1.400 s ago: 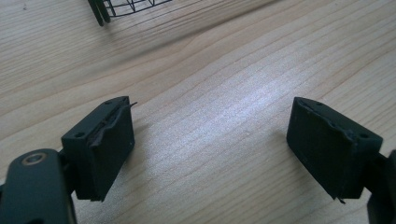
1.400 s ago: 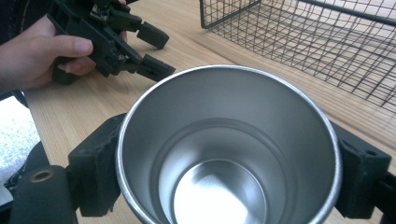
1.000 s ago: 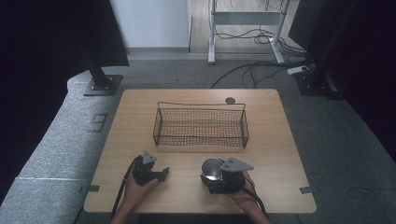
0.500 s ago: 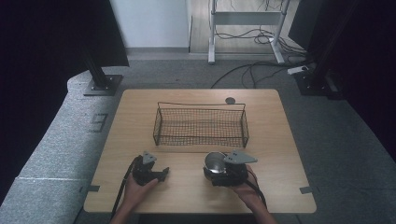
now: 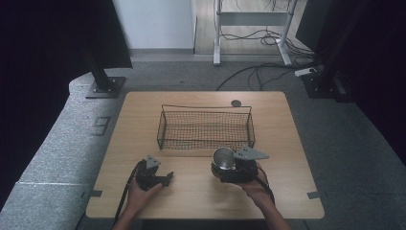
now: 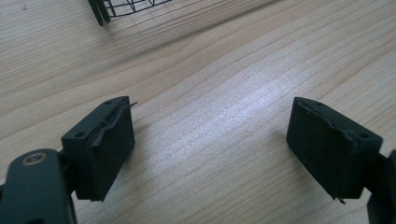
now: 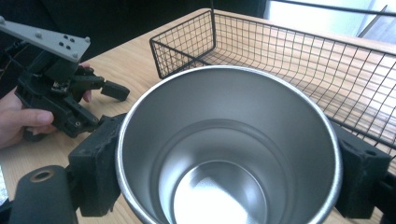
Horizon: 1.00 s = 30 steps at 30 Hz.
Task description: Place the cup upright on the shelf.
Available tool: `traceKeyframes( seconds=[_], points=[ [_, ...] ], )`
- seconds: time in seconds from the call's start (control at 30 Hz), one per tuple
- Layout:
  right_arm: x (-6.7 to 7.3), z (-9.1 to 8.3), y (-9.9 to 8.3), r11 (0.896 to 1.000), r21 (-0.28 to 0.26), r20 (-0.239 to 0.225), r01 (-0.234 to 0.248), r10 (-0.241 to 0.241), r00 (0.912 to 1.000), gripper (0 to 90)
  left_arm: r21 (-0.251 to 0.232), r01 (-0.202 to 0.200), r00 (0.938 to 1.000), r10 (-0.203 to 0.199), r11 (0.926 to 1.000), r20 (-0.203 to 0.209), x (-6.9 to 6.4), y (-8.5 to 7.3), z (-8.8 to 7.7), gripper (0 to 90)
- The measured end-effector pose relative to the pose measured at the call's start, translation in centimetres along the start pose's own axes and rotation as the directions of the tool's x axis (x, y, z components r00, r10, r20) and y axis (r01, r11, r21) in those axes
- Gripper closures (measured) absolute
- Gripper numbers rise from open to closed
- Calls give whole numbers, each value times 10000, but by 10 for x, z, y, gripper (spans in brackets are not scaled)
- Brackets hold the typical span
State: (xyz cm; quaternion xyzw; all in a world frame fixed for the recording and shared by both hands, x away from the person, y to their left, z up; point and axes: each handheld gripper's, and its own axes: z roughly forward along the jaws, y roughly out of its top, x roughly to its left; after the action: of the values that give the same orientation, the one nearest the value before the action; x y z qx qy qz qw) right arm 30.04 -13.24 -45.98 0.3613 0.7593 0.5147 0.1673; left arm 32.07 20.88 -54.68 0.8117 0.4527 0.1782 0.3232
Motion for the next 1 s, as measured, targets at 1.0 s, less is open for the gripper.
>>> traceKeyframes(
  seconds=[1.0],
  points=[
    [-17, 10, 45, 9999, -129, 254, 81, -78, 9996, 141, 7, -13, 10000, 13, 10000, -5, 0, 0, 0, 150]
  ],
)
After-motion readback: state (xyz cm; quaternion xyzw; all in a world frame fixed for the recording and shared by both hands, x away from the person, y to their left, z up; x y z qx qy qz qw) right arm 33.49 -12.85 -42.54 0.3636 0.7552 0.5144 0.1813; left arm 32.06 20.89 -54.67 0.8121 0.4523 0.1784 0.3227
